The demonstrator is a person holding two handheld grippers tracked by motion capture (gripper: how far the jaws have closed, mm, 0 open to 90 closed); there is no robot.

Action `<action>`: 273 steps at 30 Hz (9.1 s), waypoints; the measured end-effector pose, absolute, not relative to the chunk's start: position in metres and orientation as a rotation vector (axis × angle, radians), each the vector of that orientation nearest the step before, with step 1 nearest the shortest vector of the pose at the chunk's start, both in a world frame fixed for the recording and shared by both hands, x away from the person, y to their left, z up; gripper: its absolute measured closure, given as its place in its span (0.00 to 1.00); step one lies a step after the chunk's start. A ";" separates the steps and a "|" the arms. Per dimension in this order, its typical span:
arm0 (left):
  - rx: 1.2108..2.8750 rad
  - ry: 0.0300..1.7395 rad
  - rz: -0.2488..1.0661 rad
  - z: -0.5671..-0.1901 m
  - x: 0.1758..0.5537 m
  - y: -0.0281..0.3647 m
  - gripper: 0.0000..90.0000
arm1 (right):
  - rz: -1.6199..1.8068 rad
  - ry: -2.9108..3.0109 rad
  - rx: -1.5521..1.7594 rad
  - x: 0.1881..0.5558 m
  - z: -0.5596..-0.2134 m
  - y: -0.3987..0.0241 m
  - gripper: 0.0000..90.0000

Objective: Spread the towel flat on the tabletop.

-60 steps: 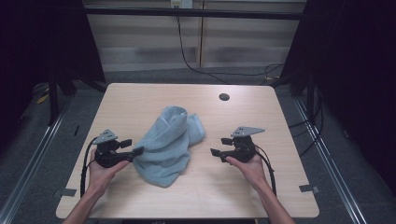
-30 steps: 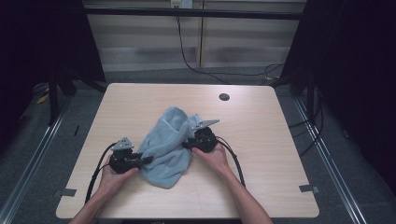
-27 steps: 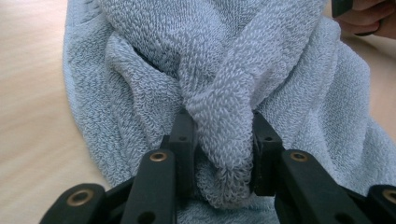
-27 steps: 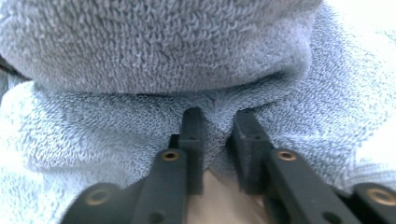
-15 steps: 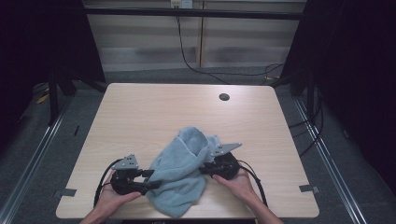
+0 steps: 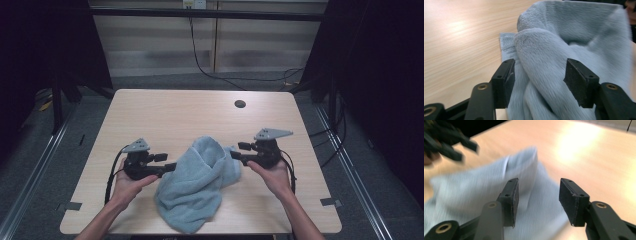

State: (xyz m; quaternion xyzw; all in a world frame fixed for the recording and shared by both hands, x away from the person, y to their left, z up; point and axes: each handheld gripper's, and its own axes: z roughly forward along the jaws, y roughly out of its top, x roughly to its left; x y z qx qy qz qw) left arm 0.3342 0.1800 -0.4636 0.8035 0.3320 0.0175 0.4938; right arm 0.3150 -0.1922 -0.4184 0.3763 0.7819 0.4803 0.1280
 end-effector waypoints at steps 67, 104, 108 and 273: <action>1.769 0.748 0.377 -0.377 0.332 0.223 0.91 | 1.410 1.960 1.149 0.348 -0.346 -0.195 0.97; 1.898 0.732 0.116 -0.439 0.289 0.209 0.65 | 1.255 2.051 1.439 0.216 -0.456 -0.278 0.52; 1.930 0.801 0.120 -0.450 0.320 0.193 0.63 | 1.248 2.052 1.421 0.234 -0.452 -0.277 0.52; 2.227 0.607 0.036 -0.501 0.275 0.187 0.93 | 1.182 2.357 1.251 0.339 -0.478 -0.174 0.45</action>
